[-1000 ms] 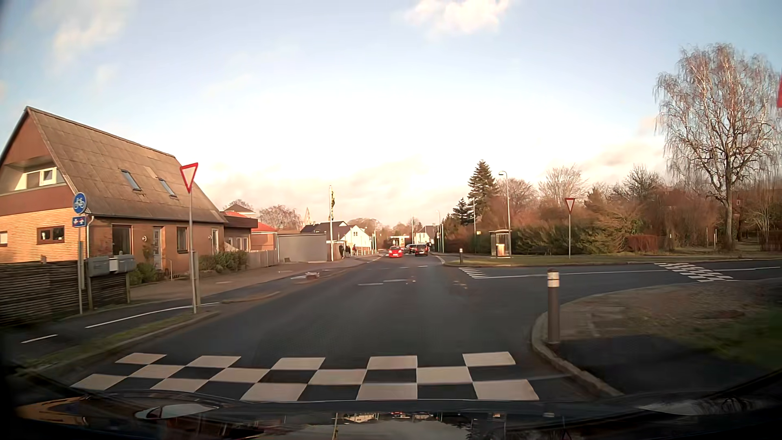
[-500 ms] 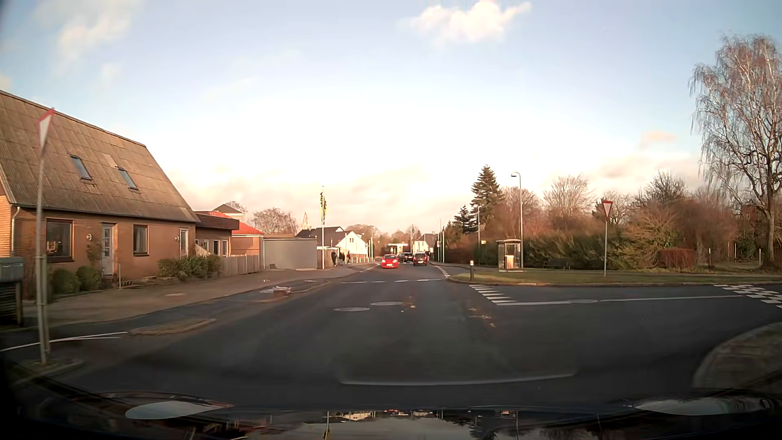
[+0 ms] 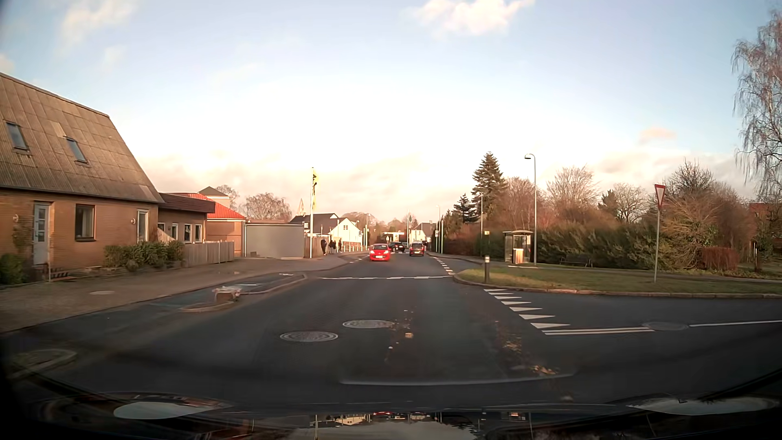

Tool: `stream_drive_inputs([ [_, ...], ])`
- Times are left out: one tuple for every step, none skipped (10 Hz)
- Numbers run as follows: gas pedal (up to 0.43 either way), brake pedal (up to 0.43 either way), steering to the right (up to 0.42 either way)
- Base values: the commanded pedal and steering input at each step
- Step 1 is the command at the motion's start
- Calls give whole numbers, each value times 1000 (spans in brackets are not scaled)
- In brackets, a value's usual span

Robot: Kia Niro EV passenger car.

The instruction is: Follow the waypoints while adhering to traffic rules and regulations

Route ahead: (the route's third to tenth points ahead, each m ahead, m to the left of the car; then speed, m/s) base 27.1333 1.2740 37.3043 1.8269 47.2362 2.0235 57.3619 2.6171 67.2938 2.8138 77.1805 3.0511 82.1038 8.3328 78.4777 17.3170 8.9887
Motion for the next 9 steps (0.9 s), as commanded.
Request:
stream_drive_inputs([
  [118,0,5],
  [110,0,5],
  [79,0,4],
  [67,0,5],
  [67,0,4],
  [67,0,7],
  [67,0,9],
  [67,0,9],
  [67,0,9],
])
